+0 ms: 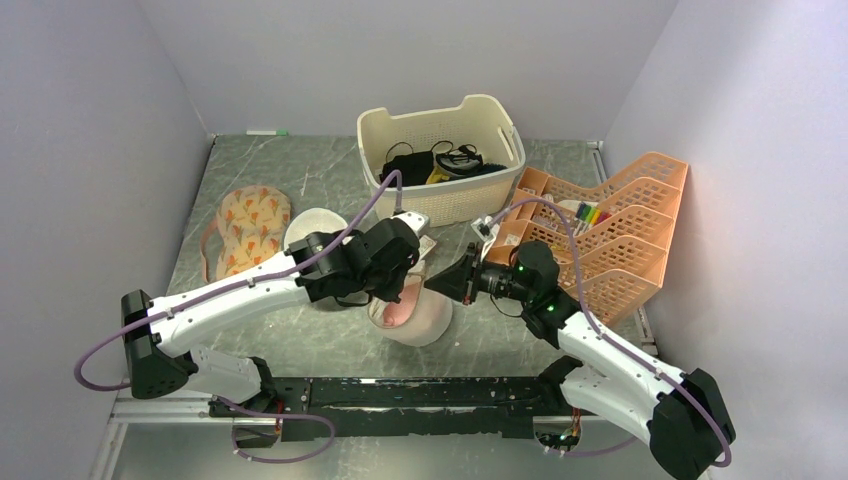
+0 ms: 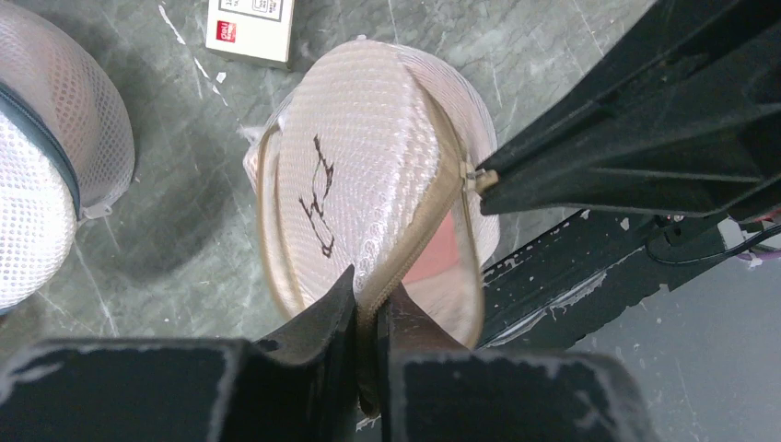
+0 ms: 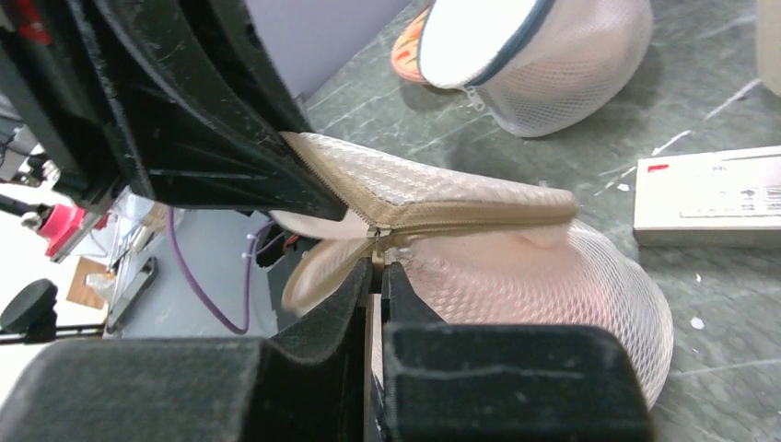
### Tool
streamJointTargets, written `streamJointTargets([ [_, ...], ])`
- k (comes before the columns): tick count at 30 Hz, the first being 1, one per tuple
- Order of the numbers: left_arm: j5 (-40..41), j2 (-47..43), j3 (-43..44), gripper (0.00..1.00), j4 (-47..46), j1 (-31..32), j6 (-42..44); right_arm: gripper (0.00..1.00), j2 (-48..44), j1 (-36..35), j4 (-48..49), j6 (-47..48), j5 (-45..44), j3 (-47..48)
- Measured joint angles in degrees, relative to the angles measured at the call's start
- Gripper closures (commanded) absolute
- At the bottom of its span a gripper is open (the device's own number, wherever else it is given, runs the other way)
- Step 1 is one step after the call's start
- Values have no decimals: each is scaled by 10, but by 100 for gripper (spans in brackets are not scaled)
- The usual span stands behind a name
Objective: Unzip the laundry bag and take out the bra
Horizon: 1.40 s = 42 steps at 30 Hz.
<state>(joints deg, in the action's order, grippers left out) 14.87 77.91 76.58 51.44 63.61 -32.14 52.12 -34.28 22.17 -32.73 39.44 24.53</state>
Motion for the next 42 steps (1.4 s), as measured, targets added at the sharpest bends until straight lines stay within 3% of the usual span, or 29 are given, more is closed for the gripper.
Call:
streamJointTargets([
  [2,-1,0,0,93,-1,0,1,100,0,0,-10,0,-21,1],
  [9,1,-11,-7,93,-2,0,0,100,8,5,-57,-7,-105,16],
  [16,5,-47,-25,91,-2,0,-5,100,68,45,-64,-25,-86,20],
  [18,6,-56,-28,81,-1,0,-5,100,71,47,-50,-29,-64,20],
  [23,15,-75,-30,43,10,0,-8,100,67,51,6,-33,3,5],
  [31,25,-66,-19,2,21,0,0,100,26,51,5,-12,62,4],
  [34,24,-50,-1,1,20,0,8,100,16,51,-4,-1,68,5],
  [42,24,-13,16,22,19,10,16,100,14,51,-9,9,87,5],
])
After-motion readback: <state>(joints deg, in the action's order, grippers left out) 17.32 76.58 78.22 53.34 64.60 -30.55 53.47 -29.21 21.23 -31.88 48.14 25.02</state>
